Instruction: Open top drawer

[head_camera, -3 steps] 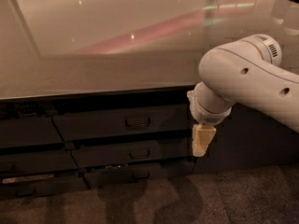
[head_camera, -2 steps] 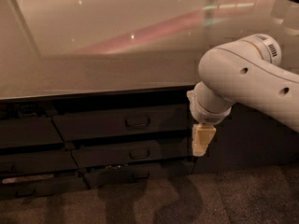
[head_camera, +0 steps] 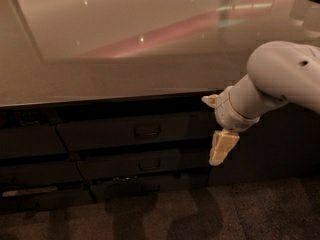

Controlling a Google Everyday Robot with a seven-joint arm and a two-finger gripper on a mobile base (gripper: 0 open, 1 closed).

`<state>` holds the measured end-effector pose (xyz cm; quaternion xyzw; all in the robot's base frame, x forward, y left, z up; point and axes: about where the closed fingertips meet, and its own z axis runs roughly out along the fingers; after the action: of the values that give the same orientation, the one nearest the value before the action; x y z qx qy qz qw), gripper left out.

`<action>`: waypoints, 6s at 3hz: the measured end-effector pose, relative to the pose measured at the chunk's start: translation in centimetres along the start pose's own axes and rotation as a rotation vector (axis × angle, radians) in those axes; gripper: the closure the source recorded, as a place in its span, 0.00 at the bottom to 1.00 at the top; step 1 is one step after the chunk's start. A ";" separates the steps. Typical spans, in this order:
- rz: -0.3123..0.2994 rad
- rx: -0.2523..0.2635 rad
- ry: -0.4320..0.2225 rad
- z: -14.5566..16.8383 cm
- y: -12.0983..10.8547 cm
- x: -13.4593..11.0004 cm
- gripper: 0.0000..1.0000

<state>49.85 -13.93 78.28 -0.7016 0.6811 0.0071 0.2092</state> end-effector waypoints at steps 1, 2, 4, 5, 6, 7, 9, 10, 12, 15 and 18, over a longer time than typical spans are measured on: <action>-0.053 -0.030 -0.140 -0.2 0.3 -0.7 0.00; -0.099 -0.027 -0.149 -0.2 0.3 -1.0 0.00; -0.126 -0.018 -0.184 0.7 1.9 -1.9 0.00; -0.095 -0.047 -0.191 2.4 1.0 -0.7 0.00; -0.057 -0.090 -0.191 5.1 0.6 0.8 0.00; -0.031 -0.121 -0.191 7.0 0.4 1.8 0.00; -0.007 -0.149 -0.189 8.7 0.2 2.6 0.00; -0.034 -0.109 -0.108 8.8 0.2 2.6 0.00; -0.126 -0.013 0.050 8.4 0.1 2.2 0.00; -0.173 0.036 0.114 7.9 0.1 1.9 0.00; -0.160 0.010 -0.123 7.9 0.0 1.8 0.00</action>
Offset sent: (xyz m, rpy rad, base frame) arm -0.0028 0.0050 0.0022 0.1013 0.0109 0.0772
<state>52.12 -13.21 70.55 -0.7510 0.6088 0.0300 0.2539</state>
